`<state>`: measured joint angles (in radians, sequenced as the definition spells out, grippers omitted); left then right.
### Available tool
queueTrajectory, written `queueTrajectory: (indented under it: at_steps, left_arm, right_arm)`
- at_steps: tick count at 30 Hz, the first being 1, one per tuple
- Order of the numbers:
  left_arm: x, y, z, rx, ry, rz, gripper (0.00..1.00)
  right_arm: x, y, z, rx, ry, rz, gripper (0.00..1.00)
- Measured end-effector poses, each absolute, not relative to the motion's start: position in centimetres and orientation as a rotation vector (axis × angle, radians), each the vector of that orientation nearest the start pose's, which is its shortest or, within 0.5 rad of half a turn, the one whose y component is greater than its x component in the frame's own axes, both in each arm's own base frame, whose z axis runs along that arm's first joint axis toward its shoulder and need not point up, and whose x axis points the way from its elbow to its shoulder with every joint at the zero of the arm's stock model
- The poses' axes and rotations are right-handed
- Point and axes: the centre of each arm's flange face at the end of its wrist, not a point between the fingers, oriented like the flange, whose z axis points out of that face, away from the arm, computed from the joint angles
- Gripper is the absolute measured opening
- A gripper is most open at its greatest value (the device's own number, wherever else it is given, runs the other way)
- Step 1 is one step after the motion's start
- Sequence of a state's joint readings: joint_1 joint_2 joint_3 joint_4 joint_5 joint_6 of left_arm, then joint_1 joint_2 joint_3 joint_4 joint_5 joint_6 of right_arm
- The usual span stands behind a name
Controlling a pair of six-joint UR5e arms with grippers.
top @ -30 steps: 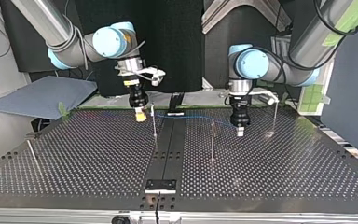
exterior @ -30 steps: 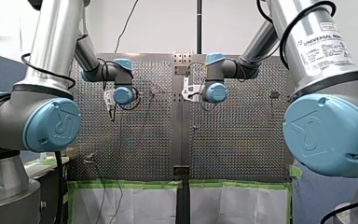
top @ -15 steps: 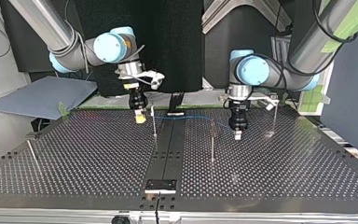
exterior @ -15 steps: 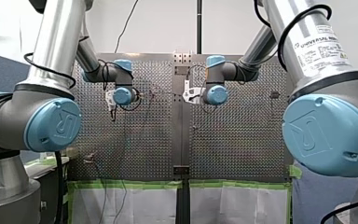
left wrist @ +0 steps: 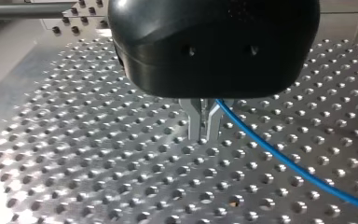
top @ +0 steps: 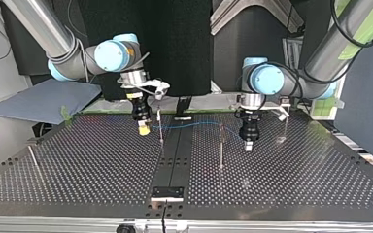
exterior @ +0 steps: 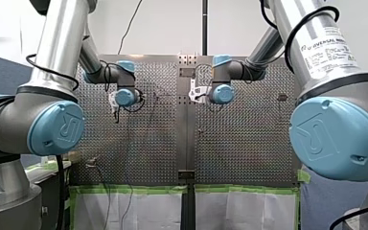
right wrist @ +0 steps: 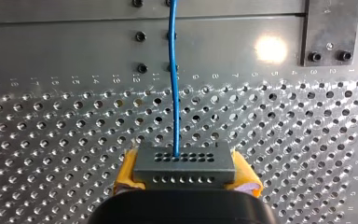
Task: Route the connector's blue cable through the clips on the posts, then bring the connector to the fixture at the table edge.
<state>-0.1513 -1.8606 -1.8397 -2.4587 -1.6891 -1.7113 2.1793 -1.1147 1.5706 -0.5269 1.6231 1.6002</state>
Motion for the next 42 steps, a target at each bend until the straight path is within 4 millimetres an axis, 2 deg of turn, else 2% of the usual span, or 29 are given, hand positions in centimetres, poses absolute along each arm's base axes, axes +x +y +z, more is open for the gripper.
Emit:
queueTrajectory:
  at_steps: [5,11,13,28,29,30,32,36,37,38,42]
  left_arm:
    - [54.4,-20.6,26.7,-0.081,1.466,-0.153,0.09]
    - [54.9,-20.4,27.0,-0.086,1.459,-0.153,0.09]
    - [55.0,-20.4,27.2,-0.085,1.457,-0.155,0.07]
    - [55.6,-20.0,27.8,-0.088,1.449,-0.156,0.07]
    - [55.6,-20.0,27.8,-0.087,1.450,-0.155,0.11]
    - [55.6,-20.0,27.8,-0.087,1.452,-0.154,0.11]
    - [55.6,-20.0,27.8,-0.085,1.453,-0.152,0.26]
    - [55.5,-20.1,27.8,-0.078,1.453,-0.155,0.29]
    - [55.5,-20.2,27.8,-0.076,1.453,-0.157,0.51]
    - [55.5,-20.2,27.8,-0.073,1.454,-0.160,0.57]
    - [55.5,-20.2,27.7,-0.066,1.465,-0.167,0.60]
  right_arm:
    - [47.4,-46.2,28.4,1.524,-0.885,1.677,0.00]
    - [47.1,-47.0,28.7,1.514,-0.890,1.671,0.00]
    - [47.0,-47.4,28.7,1.513,-0.892,1.668,0.00]
    - [46.2,-49.3,27.6,1.512,-0.915,1.639,0.00]
    - [46.2,-49.3,27.5,1.513,-0.914,1.639,0.00]
    - [46.1,-49.3,27.5,1.516,-0.914,1.639,0.00]
    - [46.1,-49.3,27.5,1.519,-0.913,1.639,0.00]
    - [46.2,-49.3,27.4,1.526,-0.911,1.640,0.00]
    - [46.2,-49.2,27.4,1.529,-0.910,1.641,0.00]
    - [46.3,-49.2,27.4,1.531,-0.909,1.642,0.00]
    - [46.4,-49.1,27.3,1.540,-0.906,1.643,0.00]
